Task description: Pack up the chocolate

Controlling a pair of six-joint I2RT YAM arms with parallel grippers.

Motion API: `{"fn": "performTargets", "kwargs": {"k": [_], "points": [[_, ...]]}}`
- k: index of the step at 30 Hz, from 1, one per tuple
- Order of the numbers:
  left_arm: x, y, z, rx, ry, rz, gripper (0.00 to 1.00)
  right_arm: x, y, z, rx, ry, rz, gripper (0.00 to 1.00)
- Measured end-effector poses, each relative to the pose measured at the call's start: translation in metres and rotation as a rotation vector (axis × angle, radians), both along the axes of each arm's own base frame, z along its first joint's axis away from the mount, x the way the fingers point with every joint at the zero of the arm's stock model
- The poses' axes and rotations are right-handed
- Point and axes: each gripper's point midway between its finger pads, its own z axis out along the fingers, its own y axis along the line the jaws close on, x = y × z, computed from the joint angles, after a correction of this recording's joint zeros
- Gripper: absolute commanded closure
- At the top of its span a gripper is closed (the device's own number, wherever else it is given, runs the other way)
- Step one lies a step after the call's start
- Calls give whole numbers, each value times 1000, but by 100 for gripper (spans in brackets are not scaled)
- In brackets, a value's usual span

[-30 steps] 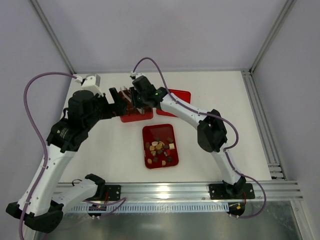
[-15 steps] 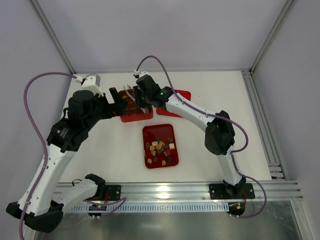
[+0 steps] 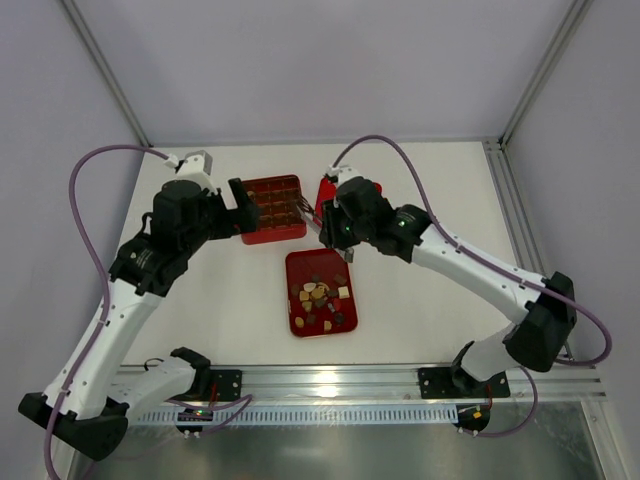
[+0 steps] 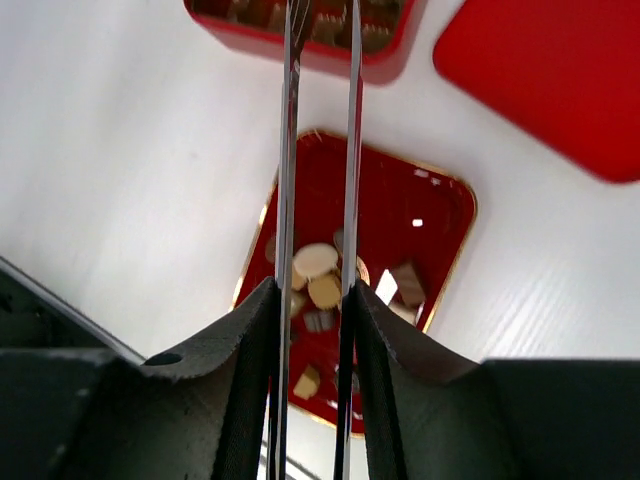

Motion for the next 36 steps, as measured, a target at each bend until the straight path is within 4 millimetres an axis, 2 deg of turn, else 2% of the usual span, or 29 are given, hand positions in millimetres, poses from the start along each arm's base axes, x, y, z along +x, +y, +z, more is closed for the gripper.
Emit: {"fn": "performTargets", "kwargs": {"k": [3,7,12,16,24,36], "points": [[3,-2,-6,3,10,-3,0,-31,-24,-16,-40,52,12,63],[6,-4,-14,3,28,-1,0,-74,-45,-33,-95,108,67,63],[9,-8,-21,-5,49,-3,0,-113,-46,-36,-127,134,161,63],[10,-9,-23,-6,53,-6,0,-131,-46,-41,-160,150,220,63],[10,-9,-26,-6,57,-7,0,-146,-49,-57,-255,173,292,62],[10,-10,-27,-8,58,-6,0,-146,-52,-79,-356,190,324,62]]}}
